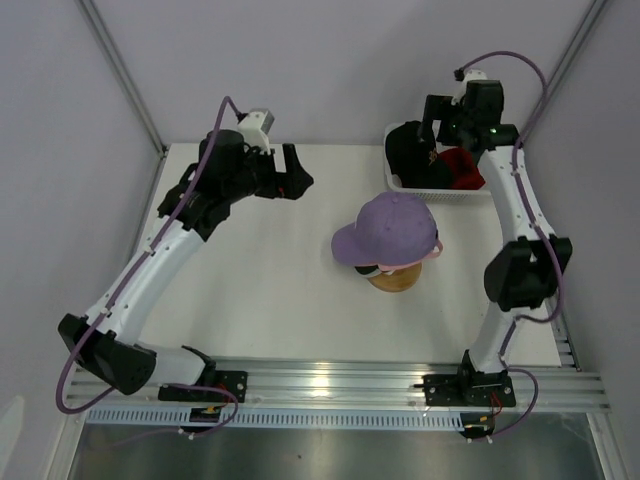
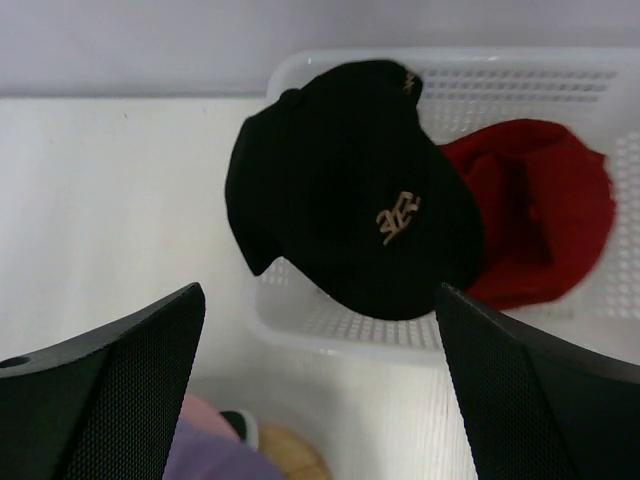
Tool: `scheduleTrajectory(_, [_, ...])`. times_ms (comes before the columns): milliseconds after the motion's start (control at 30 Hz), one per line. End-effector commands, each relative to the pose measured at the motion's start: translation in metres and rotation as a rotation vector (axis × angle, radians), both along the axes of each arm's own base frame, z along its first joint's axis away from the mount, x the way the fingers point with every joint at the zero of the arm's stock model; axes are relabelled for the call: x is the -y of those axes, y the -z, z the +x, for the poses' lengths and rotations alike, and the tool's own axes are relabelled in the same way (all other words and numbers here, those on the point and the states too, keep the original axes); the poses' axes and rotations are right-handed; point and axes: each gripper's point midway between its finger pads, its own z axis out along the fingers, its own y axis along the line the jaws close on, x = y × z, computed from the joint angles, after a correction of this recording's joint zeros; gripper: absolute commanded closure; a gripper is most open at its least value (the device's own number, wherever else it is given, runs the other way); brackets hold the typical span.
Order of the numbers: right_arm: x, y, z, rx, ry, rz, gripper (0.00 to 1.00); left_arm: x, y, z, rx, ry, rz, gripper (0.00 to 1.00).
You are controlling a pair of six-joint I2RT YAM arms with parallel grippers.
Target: Stack the hats
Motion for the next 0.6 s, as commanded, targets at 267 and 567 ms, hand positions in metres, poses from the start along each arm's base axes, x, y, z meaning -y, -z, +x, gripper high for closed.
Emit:
scheduleTrajectory(267, [-0.036, 0.064, 0.109, 0.014, -0.213, -0.040, 0.01, 0.009, -0.019, 0.031, 0.027, 0.018, 0.076, 0.04])
scheduleTrajectory(567, [0.053, 0.062, 0.128, 0.034, 0.044, 0.019, 0.01, 0.018, -0.009, 0.054, 0.000, 0.013, 0.098, 0.05])
